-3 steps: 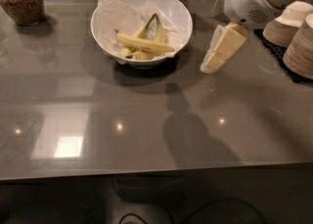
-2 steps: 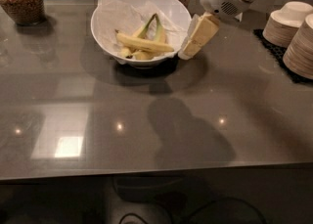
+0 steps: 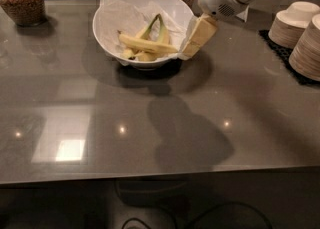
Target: Pick banana from white bowl
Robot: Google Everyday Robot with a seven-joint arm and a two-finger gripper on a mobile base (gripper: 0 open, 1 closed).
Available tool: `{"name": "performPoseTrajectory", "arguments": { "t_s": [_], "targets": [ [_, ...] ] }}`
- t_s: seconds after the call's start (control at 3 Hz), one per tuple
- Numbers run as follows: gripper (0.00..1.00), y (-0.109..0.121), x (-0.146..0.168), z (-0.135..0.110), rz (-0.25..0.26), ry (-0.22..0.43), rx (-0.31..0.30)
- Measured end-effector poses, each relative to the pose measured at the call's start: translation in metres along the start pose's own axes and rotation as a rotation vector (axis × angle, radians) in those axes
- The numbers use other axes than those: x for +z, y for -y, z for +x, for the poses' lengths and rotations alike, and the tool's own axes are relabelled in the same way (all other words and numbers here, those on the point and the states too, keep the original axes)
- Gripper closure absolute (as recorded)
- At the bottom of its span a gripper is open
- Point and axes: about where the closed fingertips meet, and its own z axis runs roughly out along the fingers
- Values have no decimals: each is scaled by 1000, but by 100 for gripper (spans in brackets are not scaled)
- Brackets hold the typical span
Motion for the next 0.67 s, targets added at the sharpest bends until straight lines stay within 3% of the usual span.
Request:
{"name": "performPoseTrajectory", "arguments": {
  "t_s": [0.33,0.67],
  "targets": [
    [8,15,32,-8,11,33,-54],
    [27,21,61,-12,2,48,-83]
  ]
}}
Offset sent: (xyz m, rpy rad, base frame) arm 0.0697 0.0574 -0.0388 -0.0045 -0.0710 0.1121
